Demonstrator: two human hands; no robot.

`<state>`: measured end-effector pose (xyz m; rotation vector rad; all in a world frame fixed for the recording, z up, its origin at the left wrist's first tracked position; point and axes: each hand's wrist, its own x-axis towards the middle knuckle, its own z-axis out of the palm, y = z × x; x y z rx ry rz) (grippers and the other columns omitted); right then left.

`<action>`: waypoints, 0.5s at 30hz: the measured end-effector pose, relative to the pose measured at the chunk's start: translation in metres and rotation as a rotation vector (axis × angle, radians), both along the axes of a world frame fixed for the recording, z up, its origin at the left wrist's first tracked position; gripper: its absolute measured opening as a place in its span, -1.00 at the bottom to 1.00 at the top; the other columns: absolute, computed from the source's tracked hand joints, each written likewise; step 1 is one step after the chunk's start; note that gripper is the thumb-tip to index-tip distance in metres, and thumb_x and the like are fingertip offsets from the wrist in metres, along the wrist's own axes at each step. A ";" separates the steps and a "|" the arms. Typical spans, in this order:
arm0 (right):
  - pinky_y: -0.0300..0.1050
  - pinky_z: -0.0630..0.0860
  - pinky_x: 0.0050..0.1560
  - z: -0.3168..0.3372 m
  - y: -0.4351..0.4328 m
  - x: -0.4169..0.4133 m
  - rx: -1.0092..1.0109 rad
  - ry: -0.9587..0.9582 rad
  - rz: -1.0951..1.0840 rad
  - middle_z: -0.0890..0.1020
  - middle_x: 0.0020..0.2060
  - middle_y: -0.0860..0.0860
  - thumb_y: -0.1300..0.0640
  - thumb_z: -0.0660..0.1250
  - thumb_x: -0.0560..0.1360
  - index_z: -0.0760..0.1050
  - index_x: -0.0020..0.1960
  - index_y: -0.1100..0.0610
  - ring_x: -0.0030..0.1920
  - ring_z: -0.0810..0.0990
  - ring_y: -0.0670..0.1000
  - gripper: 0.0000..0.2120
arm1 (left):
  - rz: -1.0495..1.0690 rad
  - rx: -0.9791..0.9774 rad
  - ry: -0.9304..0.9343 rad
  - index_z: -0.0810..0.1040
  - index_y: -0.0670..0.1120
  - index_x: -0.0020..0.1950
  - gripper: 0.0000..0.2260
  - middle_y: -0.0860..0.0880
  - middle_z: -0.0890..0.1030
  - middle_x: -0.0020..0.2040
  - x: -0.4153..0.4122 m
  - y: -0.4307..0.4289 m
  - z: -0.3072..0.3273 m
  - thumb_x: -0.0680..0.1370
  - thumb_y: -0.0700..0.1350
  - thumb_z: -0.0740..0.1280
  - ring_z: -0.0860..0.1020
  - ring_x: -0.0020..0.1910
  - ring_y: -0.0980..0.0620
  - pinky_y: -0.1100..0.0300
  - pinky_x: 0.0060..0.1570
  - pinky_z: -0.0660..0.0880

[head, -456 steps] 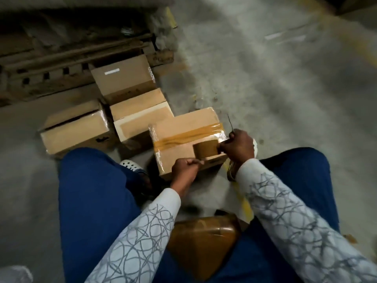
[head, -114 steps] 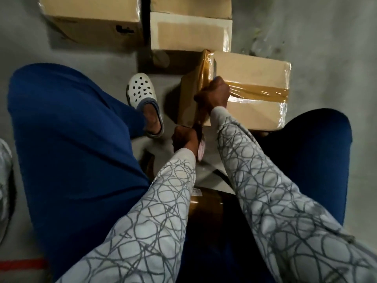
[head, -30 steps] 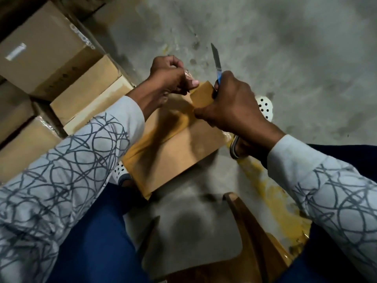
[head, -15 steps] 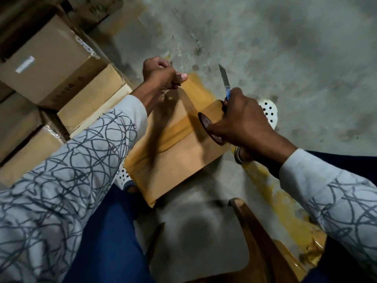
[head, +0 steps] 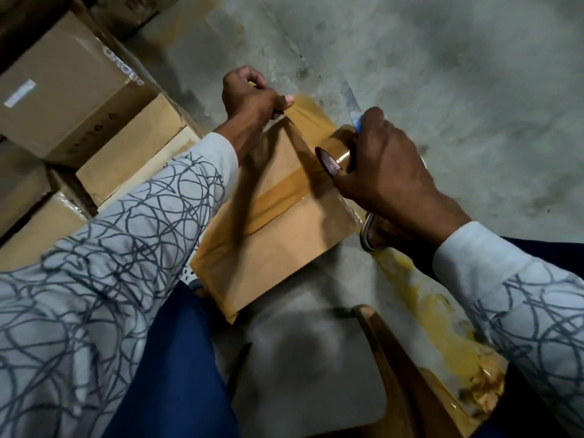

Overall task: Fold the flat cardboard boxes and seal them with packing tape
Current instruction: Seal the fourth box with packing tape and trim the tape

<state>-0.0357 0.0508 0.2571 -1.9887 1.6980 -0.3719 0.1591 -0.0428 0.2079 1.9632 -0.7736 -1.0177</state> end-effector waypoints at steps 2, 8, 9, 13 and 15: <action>-0.10 0.21 -0.26 -0.003 0.001 -0.002 0.037 0.000 -0.010 0.38 -0.14 0.02 -0.08 0.43 0.50 0.30 0.13 0.20 -0.21 0.41 0.11 -0.53 | -0.005 -0.006 -0.007 0.36 -0.04 -0.31 -0.54 -0.16 0.62 -0.29 0.000 -0.001 -0.003 0.20 -0.38 0.62 0.70 -0.33 -0.13 0.17 -0.47 0.54; -0.12 0.20 -0.21 -0.015 0.000 0.001 0.107 -0.078 -0.017 0.37 -0.09 0.03 -0.22 0.32 0.56 0.31 0.14 0.22 -0.18 0.35 0.05 -0.49 | 0.015 0.003 -0.043 0.39 -0.04 -0.30 -0.56 -0.13 0.65 -0.21 0.009 -0.003 -0.009 0.22 -0.38 0.61 0.71 -0.27 -0.04 0.23 -0.45 0.53; -0.12 0.21 -0.18 -0.016 -0.001 0.004 0.105 -0.073 -0.009 0.37 -0.09 0.04 -0.21 0.30 0.57 0.31 0.15 0.23 -0.18 0.36 0.06 -0.49 | 0.020 0.011 -0.051 0.39 -0.04 -0.31 -0.57 -0.11 0.64 -0.23 0.010 -0.003 -0.011 0.23 -0.38 0.61 0.71 -0.27 -0.03 0.26 -0.46 0.51; -0.06 0.24 -0.17 -0.021 -0.005 0.009 0.073 -0.033 0.012 0.50 -0.01 0.18 -0.21 0.26 0.59 0.32 0.16 0.27 -0.08 0.52 0.23 -0.49 | -0.001 0.066 -0.096 0.44 -0.04 -0.35 -0.62 -0.12 0.68 -0.24 0.014 0.002 -0.020 0.23 -0.34 0.62 0.70 -0.29 -0.01 0.30 -0.47 0.48; -0.05 0.26 -0.16 -0.023 -0.007 0.009 0.076 -0.022 0.001 0.53 0.02 0.21 -0.21 0.27 0.58 0.31 0.17 0.27 -0.04 0.56 0.27 -0.47 | 0.001 0.076 -0.102 0.46 -0.04 -0.35 -0.63 -0.14 0.70 -0.24 0.014 0.002 -0.021 0.23 -0.33 0.63 0.70 -0.32 -0.01 0.28 -0.47 0.49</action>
